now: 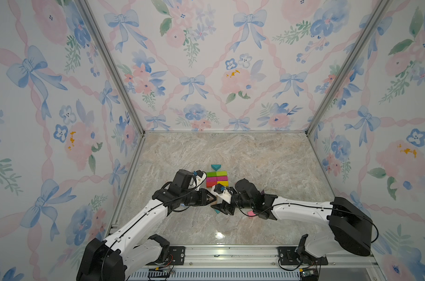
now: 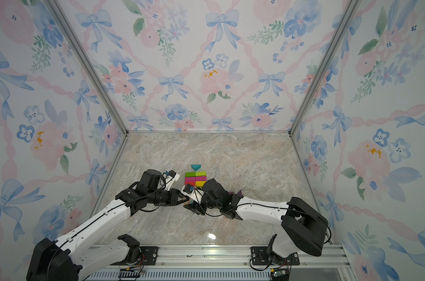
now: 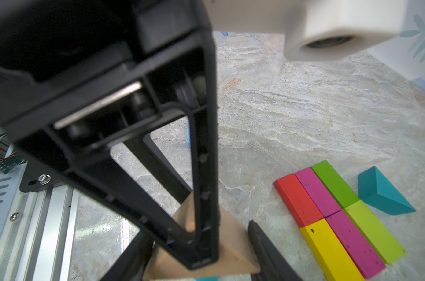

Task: Assemble a piece of candy with building blocks
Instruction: Assemble the building block at the center of the board.

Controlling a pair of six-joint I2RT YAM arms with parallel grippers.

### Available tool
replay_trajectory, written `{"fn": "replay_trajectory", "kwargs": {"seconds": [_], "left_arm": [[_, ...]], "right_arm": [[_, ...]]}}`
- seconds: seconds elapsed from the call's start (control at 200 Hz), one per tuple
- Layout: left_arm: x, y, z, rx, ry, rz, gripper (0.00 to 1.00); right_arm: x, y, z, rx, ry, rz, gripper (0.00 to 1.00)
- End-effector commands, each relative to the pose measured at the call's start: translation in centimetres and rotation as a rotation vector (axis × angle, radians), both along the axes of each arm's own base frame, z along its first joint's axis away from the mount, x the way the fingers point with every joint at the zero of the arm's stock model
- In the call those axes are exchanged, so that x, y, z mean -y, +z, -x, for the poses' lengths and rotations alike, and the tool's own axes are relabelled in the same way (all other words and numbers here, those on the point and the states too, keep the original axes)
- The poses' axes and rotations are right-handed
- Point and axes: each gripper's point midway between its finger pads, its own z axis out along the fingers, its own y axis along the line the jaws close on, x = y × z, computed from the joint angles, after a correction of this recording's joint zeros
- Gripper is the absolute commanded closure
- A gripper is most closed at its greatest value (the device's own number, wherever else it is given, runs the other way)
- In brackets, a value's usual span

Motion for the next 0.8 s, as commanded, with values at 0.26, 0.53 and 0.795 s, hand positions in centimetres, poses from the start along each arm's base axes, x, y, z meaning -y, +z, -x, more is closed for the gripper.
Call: {"fn": "replay_trajectory", "kwargs": {"seconds": [0.26, 0.53, 0.795], "left_arm": [[-0.6, 0.3, -1.0, 0.011, 0.032, -0.002, 0.63], [-3.6, 1.5, -3.1, 0.072, 0.155, 0.014, 0.39], [-8.0, 2.3, -6.5, 0.218, 0.399, -0.151, 0.35]], "right_arm": [[0.1, 0.5, -1.0, -0.034, -0.084, -0.009, 0.59], [1.9, -1.1, -2.3, -0.131, -0.248, 0.030, 0.63], [4.9, -2.3, -4.7, -0.314, -0.636, 0.176, 0.64]]}}
